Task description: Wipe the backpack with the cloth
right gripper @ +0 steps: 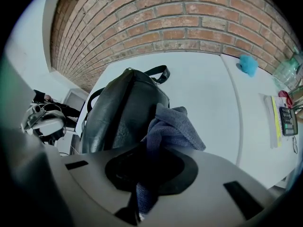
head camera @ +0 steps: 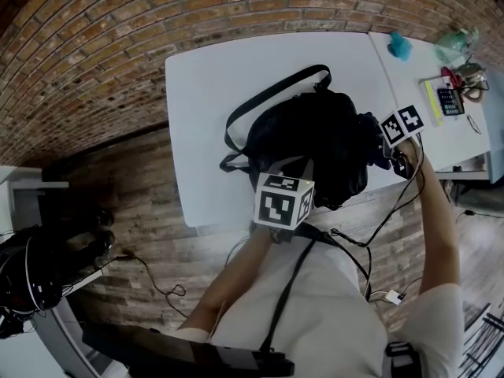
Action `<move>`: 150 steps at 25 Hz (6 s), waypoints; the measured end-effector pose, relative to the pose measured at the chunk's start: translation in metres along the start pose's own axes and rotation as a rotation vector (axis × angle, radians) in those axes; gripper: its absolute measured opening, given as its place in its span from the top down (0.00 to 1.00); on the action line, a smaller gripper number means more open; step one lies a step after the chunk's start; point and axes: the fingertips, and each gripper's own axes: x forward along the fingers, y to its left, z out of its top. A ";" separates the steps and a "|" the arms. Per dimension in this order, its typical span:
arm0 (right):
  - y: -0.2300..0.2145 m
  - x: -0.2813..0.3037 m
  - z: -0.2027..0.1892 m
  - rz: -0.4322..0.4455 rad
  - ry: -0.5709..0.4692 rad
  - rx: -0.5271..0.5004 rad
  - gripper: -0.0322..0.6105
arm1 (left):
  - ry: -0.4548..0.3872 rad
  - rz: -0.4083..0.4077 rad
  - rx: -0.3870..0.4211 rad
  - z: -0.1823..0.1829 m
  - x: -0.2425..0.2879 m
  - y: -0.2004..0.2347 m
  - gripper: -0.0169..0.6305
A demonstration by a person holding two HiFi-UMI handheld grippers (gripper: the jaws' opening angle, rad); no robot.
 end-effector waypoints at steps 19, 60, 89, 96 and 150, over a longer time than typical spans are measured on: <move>0.012 0.002 -0.058 0.029 0.054 0.018 0.89 | -0.012 0.008 -0.004 -0.007 -0.006 -0.003 0.97; 0.042 -0.014 -0.127 -0.020 0.102 0.066 0.89 | -0.011 -0.020 0.002 -0.023 -0.035 0.004 0.97; 0.247 -0.165 -0.033 0.470 -0.820 -0.076 0.89 | -0.283 0.046 -0.099 0.004 -0.105 -0.028 0.97; 0.249 -0.178 -0.084 0.565 -0.820 -0.143 0.89 | -0.329 0.103 -0.100 -0.032 -0.106 -0.086 0.97; 0.287 -0.170 -0.097 0.458 -0.786 -0.182 0.89 | -0.351 0.199 -0.005 -0.038 -0.146 -0.112 0.97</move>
